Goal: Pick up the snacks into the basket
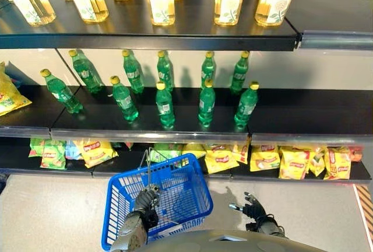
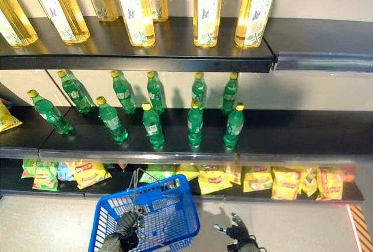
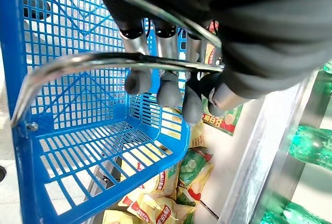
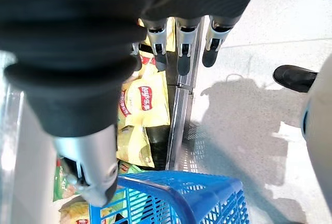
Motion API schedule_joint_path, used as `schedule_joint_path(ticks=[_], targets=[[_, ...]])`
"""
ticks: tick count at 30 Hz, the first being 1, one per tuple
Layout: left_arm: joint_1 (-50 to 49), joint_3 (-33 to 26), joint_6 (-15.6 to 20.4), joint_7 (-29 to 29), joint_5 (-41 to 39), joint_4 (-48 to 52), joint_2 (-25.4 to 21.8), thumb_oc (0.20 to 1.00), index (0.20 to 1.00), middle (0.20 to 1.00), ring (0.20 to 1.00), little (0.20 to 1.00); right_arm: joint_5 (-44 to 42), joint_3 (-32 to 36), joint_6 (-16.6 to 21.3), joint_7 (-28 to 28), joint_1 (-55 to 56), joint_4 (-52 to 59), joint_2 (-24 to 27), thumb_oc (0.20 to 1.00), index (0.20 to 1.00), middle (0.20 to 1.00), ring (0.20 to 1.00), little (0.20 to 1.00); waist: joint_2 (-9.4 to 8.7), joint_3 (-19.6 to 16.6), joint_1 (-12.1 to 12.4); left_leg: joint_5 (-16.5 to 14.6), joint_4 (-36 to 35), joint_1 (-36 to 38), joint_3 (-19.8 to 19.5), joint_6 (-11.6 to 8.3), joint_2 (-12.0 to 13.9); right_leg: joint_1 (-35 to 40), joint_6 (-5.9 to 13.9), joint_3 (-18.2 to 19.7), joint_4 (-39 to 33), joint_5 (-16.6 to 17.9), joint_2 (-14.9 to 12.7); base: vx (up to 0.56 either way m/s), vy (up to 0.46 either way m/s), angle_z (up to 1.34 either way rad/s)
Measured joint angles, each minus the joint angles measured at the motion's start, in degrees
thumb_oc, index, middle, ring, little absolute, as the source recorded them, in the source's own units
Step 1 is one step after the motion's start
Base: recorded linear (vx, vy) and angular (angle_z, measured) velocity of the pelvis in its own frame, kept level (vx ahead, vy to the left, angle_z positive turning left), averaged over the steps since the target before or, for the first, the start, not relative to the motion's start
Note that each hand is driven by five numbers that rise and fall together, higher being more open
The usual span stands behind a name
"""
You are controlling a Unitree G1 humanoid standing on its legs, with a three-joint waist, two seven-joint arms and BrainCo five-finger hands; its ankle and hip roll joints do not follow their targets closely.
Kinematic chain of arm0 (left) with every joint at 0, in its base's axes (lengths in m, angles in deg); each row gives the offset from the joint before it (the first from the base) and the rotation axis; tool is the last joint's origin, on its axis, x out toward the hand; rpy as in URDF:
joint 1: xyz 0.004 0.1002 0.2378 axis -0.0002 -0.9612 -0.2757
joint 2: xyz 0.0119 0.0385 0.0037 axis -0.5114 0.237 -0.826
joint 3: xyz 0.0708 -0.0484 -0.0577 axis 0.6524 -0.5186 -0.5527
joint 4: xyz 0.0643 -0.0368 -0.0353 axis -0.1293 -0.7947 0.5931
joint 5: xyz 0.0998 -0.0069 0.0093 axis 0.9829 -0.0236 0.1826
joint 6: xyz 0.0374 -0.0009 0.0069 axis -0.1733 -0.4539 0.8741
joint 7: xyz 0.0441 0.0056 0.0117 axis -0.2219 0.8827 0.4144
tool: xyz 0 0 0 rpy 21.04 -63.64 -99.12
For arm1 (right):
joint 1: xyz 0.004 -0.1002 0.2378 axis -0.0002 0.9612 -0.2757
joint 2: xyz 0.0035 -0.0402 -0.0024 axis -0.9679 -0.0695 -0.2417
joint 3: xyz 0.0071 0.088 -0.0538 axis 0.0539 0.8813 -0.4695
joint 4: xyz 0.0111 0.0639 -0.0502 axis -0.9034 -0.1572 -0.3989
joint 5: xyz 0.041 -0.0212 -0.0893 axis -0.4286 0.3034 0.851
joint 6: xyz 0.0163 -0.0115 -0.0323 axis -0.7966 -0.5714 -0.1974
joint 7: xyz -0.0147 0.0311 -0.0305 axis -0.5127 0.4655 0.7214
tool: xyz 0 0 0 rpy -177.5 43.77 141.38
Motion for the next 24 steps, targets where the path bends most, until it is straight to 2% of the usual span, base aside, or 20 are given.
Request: schedule_joint_path(ticks=[5,14,16,20,22,24], targets=[[0.0,0.0,0.0,0.0,0.0,0.0,0.0,0.200,0.200,0.200,0.200,0.200,0.1,-0.1,0.1,0.6,0.0,3.2,0.2,1.000,1.000,1.000,1.000,1.000,-0.20,0.1,0.0,0.0,0.0,0.1,0.0,0.00,0.0,0.1,0.00,0.0,0.0,0.0,0.0,0.00,0.000,0.00],[-0.2,-2.3,0.4,0.2,0.0,0.1,-0.1,0.200,0.200,0.200,0.200,0.200,3.6,-2.3,1.2,1.0,1.0,19.4,2.9,1.000,1.000,1.000,1.000,1.000,0.03,0.9,-0.1,0.0,0.0,-0.1,0.0,0.00,0.0,0.0,0.00,0.0,0.0,0.0,0.0,0.00,0.000,0.00],[-0.3,-2.2,0.7,0.3,0.0,0.2,0.0,0.200,0.200,0.200,0.200,0.200,4.2,-2.3,1.3,1.1,0.7,20.0,3.0,1.000,1.000,1.000,1.000,1.000,0.10,1.1,0.1,0.0,0.0,-0.1,0.0,-0.01,0.0,0.0,0.00,0.0,0.0,0.0,0.0,0.00,0.000,0.00],[-0.5,-2.2,1.1,0.4,0.0,0.5,0.0,0.200,0.200,0.200,0.200,0.200,4.5,-2.0,1.3,1.4,-1.1,20.7,3.5,1.000,1.000,1.000,1.000,1.000,0.08,2.7,0.0,0.0,0.0,-0.3,0.0,0.00,0.0,-0.2,-0.03,-0.1,0.1,0.1,0.0,-0.11,0.007,0.00],[0.0,-2.2,1.1,1.0,0.0,1.8,-0.2,0.200,0.200,0.200,0.200,0.200,3.8,-1.3,1.6,2.3,-2.7,21.0,3.7,1.000,1.000,1.000,1.000,1.000,0.14,4.4,0.1,-0.2,2.1,-2.6,0.0,-0.01,0.5,-2.7,-0.30,-0.5,2.2,-0.1,-0.1,-0.29,-0.002,-0.05],[2.0,-2.1,2.1,1.4,-0.1,3.7,-0.7,0.200,0.200,0.200,0.200,0.200,3.0,-0.7,1.8,2.8,-6.0,22.0,4.2,1.000,1.000,1.000,1.000,1.000,0.16,8.2,0.2,-0.9,7.3,-7.9,-0.4,0.51,1.3,-7.7,-1.39,-1.2,6.9,-0.7,-0.7,-0.24,-0.005,0.02]])
